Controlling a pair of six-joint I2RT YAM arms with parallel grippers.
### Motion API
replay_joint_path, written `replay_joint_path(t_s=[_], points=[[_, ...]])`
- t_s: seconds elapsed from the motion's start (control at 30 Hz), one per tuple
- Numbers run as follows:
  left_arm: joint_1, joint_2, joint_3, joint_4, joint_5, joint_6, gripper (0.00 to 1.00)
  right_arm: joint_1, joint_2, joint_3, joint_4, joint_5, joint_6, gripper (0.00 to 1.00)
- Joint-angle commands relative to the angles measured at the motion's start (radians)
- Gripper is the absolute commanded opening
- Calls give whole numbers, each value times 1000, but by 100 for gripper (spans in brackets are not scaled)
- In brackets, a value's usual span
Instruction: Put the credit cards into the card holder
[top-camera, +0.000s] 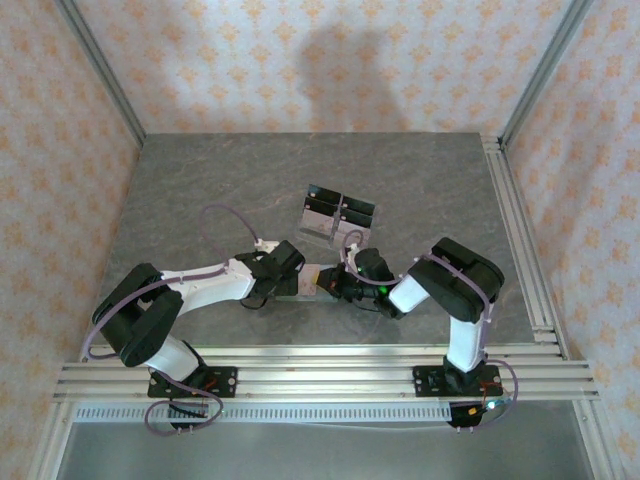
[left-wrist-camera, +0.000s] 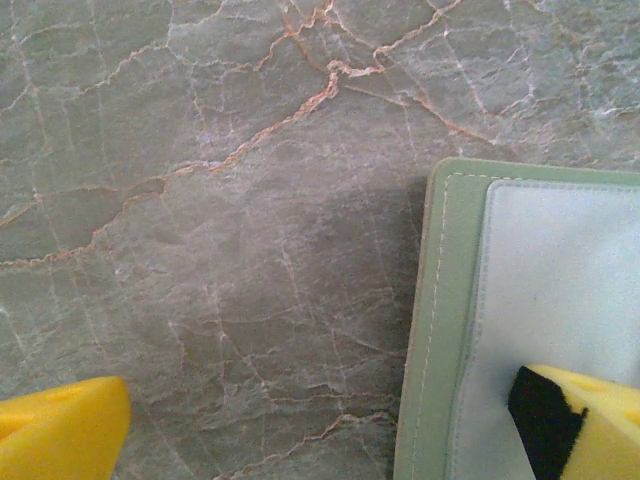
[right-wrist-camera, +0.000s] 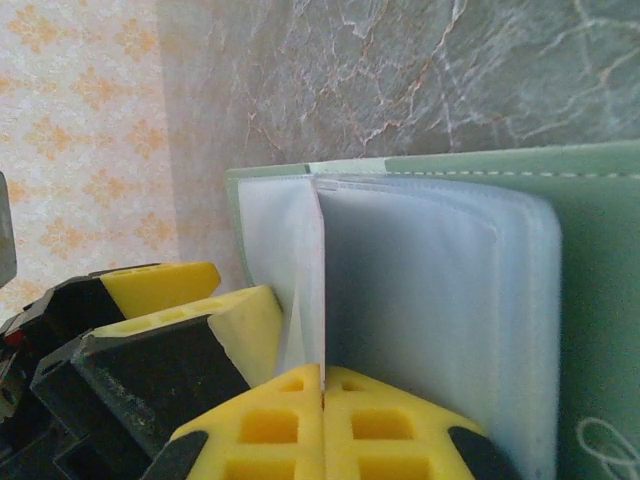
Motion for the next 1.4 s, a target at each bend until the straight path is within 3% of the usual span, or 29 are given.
replay_joint_path(t_s=[0.0,0.83,1.07,1.37], points=[[-10,19,-24,-33,-27,-15,100,8,-49,17,-121,5,-67,0],[-13,-30,-18,-57,-62,-43,100,7,-26,88,-262,-38,-124,5],[-13,-77,16,-114,-115,-77,100,5,-46,85,-303,-38,-139,27],[-4,-112,69,-215,-197,-110,100,1,-170,158,-582,-8,-247,41]])
